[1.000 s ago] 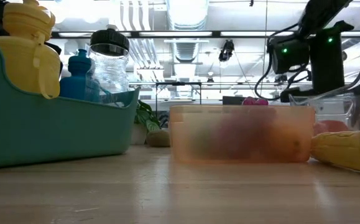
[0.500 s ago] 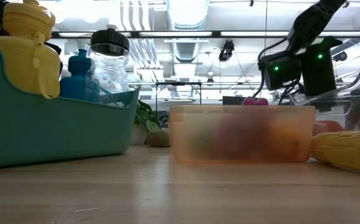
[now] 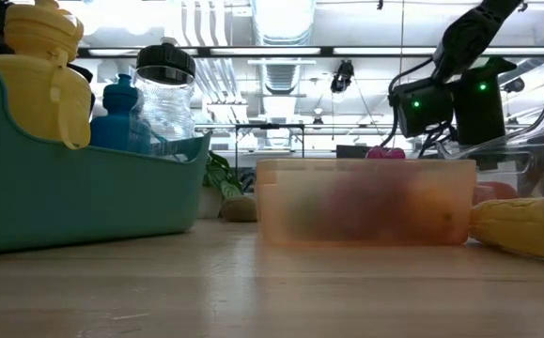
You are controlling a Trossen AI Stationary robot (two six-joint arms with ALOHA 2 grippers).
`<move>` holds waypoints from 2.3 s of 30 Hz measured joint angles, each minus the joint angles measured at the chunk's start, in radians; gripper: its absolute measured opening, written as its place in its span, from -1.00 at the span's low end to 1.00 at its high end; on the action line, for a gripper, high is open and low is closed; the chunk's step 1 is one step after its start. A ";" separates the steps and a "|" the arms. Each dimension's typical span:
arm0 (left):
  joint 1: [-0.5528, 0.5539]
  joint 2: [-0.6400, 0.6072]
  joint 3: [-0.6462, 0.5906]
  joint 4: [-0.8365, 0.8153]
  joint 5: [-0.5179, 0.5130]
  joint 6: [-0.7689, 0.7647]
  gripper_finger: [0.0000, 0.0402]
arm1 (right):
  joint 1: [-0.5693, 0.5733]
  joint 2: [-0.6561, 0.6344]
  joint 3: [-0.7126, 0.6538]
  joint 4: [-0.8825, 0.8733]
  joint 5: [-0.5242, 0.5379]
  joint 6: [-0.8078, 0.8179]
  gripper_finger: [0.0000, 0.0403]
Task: Pick & Place Food Item
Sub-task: Put the orange into the orange bin
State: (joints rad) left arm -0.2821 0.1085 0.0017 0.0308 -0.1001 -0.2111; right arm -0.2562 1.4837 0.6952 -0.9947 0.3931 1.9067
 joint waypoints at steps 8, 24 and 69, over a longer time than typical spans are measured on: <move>0.000 0.000 0.000 0.000 0.000 0.000 -0.89 | 0.000 0.000 0.000 0.001 0.000 0.000 0.30; 0.000 0.000 0.000 0.000 0.000 0.000 -0.89 | 0.000 0.002 0.000 0.008 0.000 -0.022 -0.15; 0.000 0.000 0.000 0.000 0.000 0.000 -0.89 | 0.000 -0.118 0.002 -0.032 0.077 0.033 0.81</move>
State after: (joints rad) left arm -0.2823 0.1085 0.0019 0.0309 -0.1001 -0.2108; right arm -0.2565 1.3659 0.6975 -1.0267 0.4698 1.9396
